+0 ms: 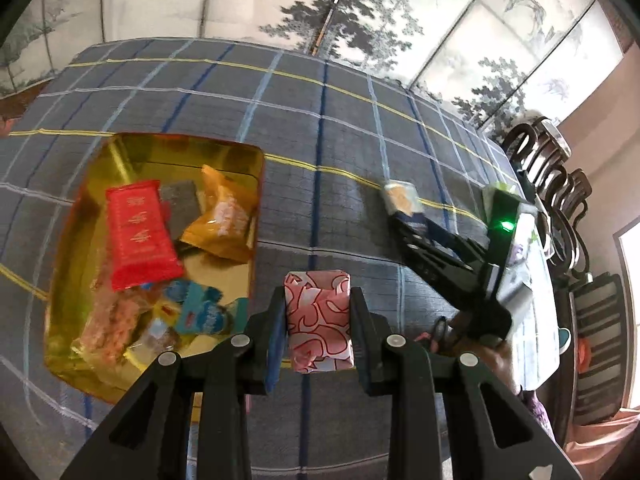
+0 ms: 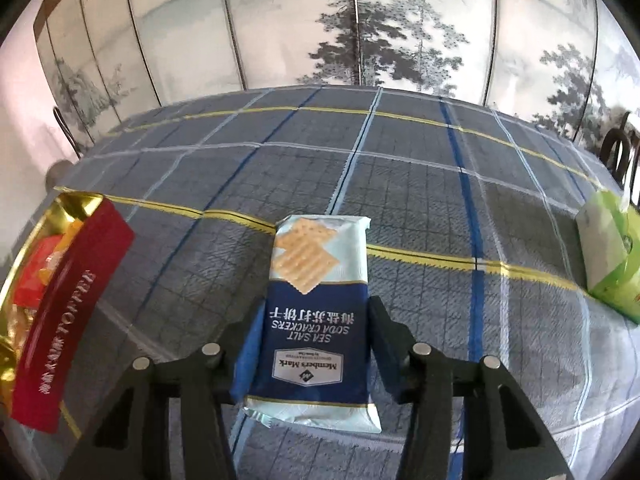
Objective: Organize snacks
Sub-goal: 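Carry the pink snack toward the tray with the left gripper while the right grasps the blue soda-cracker pack, then lower the pink snack into the tray and open the left gripper while the right holds the cracker pack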
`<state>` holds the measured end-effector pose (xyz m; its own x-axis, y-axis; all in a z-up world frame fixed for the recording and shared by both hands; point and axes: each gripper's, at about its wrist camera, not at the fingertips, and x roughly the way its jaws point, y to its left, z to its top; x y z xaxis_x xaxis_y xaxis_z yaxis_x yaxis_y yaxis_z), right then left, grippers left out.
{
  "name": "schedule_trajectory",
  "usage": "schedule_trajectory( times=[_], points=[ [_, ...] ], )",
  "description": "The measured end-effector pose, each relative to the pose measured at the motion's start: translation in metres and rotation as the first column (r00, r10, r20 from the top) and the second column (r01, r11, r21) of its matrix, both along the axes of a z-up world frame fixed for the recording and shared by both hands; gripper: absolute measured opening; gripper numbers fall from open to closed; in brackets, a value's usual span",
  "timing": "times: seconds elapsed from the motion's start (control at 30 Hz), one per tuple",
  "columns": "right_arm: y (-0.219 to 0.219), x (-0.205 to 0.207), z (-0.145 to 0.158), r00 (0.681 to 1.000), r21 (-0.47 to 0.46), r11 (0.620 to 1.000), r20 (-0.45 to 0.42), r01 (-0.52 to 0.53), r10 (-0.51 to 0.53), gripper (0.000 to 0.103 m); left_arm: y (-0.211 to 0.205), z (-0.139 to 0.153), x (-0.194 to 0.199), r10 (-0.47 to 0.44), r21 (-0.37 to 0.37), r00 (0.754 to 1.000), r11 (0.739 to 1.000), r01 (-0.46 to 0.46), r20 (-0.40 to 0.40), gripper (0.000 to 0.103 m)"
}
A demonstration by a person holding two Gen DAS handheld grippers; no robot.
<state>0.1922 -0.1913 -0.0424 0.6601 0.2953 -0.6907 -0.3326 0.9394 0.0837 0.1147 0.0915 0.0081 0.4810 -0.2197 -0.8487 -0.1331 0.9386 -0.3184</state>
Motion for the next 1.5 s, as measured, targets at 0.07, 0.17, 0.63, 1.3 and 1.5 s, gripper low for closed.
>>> schedule_trajectory(
  times=[0.07, 0.17, 0.63, 1.3, 1.5],
  points=[
    [-0.012, -0.009, 0.002, 1.0, 0.043, 0.999, 0.002, 0.026, -0.027, 0.05, 0.007, 0.002, -0.006, 0.011, 0.003, 1.0, 1.0, -0.011, 0.007, 0.026],
    [-0.024, -0.024, 0.0, 0.999, 0.071, 0.996, 0.002, 0.054, -0.054, 0.05, 0.021, 0.004, -0.017, 0.036, 0.01, 0.999, 0.999, -0.036, 0.015, 0.026],
    [-0.054, -0.054, -0.001, 0.985, 0.106, 0.982, 0.048, 0.157, -0.163, 0.05, 0.09, -0.009, -0.063, 0.173, 0.104, 0.984, 0.979, -0.177, 0.052, 0.026],
    [-0.058, -0.057, 0.002, 0.978, 0.121, 0.975, 0.07, 0.189, -0.198, 0.05, 0.107, -0.03, -0.063, 0.167, 0.26, 0.975, 0.944, -0.202, 0.149, 0.026],
    [-0.058, -0.057, 0.002, 0.978, 0.117, 0.975, 0.067, 0.188, -0.197, 0.05, 0.111, -0.038, -0.059, 0.171, 0.279, 0.973, 0.937, -0.209, 0.155, 0.026]
  ],
)
